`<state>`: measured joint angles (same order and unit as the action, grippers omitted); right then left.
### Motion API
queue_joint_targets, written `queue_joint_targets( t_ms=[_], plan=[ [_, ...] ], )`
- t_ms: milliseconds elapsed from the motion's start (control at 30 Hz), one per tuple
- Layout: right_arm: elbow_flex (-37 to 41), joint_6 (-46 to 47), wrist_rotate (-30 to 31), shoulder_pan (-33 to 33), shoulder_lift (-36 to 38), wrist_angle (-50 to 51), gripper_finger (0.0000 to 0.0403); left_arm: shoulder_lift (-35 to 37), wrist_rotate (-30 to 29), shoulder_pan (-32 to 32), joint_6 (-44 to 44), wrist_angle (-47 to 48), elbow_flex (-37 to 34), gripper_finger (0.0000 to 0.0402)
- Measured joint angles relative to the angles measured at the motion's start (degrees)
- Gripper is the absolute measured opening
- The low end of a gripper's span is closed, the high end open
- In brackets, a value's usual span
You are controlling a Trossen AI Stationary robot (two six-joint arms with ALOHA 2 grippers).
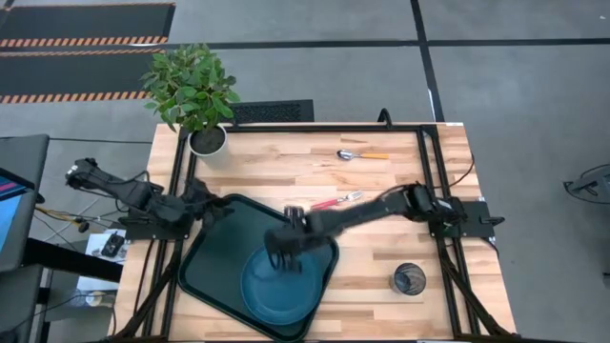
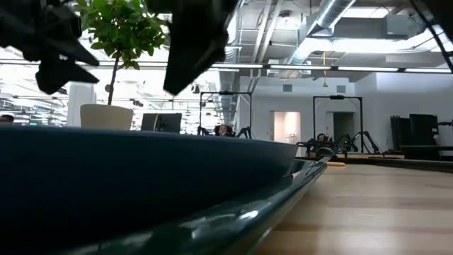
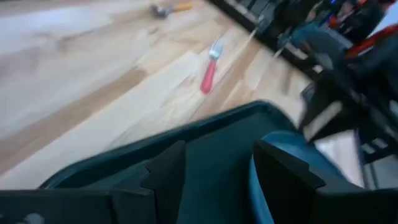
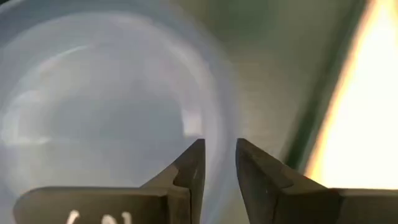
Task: Pick and place plate/cup/fork/spoon on tray
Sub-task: Put the dark blue plate on the bottom right of the black serving tray
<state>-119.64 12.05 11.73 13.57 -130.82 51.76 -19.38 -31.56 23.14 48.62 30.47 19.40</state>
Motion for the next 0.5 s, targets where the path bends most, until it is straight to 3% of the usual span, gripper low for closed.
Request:
queue_joint_targets(
  t_ms=[300, 500],
  plan=[
    [0.0, -0.2, -0.1, -5.5, -3.7, -1.8, 0.0097, -2.0, -0.2, 0.0, 0.0, -0.1, -0.2, 0.0176],
    [0.2, -0.5, -1.5, -4.4, -6.5, -2.4, 0.0097, -2.0, -0.2, 0.0, -0.1, 0.1, -0.2, 0.0176]
  ],
)
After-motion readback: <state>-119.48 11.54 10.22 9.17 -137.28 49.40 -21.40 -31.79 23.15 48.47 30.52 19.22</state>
